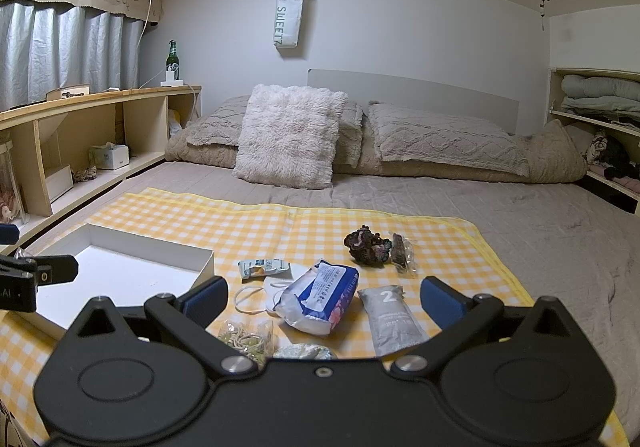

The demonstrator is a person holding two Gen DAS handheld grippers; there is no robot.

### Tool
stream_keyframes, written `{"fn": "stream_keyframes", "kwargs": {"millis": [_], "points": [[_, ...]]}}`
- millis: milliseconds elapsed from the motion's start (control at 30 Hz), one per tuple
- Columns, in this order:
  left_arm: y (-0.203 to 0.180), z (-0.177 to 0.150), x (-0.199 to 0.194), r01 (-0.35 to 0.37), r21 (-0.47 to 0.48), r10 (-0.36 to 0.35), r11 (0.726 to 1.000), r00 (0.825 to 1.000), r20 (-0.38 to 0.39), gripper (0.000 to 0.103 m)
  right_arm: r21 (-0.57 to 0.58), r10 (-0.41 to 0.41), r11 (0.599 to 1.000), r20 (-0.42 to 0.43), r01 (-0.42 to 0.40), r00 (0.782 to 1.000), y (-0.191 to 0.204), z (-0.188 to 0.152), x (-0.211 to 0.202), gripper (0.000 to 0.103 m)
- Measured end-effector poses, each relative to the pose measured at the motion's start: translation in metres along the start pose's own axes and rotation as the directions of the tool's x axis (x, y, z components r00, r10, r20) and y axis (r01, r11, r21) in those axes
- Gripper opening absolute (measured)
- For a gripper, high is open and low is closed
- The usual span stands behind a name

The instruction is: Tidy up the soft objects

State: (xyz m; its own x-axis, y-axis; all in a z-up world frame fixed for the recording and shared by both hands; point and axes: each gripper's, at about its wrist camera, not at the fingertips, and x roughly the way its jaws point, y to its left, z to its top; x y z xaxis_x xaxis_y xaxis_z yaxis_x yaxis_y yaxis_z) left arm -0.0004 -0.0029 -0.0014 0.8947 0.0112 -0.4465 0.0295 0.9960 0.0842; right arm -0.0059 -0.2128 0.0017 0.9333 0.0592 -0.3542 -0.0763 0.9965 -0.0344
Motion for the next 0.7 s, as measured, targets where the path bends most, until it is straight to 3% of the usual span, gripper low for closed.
{"fn": "stream_keyframes", "kwargs": {"millis": [300,467,600,700], "points": [[-0.002,0.003,-0.003,0.008,0.019,-0.008,1.0,1.0,0.025,0.103,0.024,-0.001,1.0,0.016,0.001,1.0,-0.007,-0.002,0.002,0.103],[-0.004,0.017,-0.001,0.051,-0.007,-0.051,0.999,0.997,0.052,0.103,-0.011,-0.037,0.999,0.058,0.037,0.998,-0.011,0.018,-0.004,0.103],[-0.012,0.035,0.004,0.081,0.001,-0.081,0.997,0.995,0.062,0.103,-0.014,0.0,1.0,0.097,0.001,0.995,-0.024,0.038,-0.002,0.103],[-0.023,0.047,0.017,0.111,0.019,-0.112,0.994,0.993,0.022,0.103,0.034,0.021,0.999,0.106,-0.024,0.994,-0.04,0.053,0.008,0.103]]}}
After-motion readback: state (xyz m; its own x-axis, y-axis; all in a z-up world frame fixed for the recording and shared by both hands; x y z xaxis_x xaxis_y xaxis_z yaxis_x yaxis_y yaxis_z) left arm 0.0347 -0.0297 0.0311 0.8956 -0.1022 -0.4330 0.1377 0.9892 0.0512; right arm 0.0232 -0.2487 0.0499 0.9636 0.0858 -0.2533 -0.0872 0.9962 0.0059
